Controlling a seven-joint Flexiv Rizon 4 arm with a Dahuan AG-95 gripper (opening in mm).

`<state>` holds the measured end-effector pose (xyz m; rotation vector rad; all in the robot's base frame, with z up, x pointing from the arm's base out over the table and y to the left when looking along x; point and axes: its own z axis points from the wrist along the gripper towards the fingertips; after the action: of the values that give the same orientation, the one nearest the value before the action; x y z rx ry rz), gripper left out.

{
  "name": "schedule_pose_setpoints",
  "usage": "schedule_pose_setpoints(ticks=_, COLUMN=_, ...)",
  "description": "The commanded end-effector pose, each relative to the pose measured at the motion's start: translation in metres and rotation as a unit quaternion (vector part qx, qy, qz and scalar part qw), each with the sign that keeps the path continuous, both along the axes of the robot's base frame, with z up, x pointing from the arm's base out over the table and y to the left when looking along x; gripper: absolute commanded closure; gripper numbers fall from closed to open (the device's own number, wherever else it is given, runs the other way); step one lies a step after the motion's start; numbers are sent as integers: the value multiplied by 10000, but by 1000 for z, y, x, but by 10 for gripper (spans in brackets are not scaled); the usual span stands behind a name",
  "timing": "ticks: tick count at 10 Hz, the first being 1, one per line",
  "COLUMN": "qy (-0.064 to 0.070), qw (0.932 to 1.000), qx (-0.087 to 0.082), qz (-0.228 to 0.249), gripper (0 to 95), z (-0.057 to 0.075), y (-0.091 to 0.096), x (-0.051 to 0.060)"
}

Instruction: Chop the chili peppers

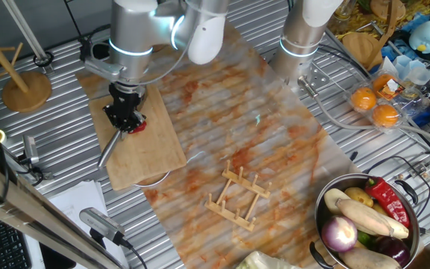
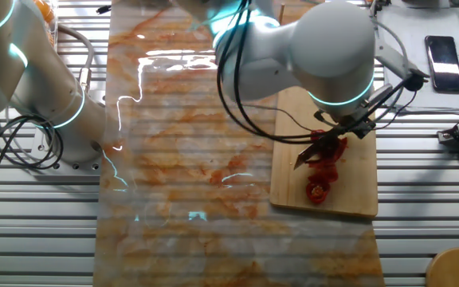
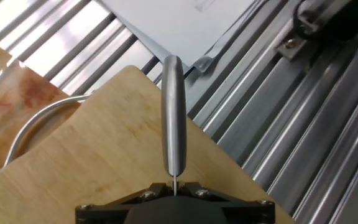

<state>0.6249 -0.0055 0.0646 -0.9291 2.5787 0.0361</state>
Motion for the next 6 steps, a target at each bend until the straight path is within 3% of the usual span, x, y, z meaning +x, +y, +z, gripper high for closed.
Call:
schedule_pose_setpoints(ticks=1, qy=-14, qw=10000, qx=74, qz=15, gripper=950, z=-24, y=4, x=11)
schedule_pose_setpoints(ticks=4, qy=6, qw=9999, qx=98, qz=25, gripper=950, z=-20, y=8, x=18)
schedule_pose_setpoints(ticks=6, qy=23, qw=9997, qx=228, qz=-5, gripper=950, z=-14, y=12, x=25)
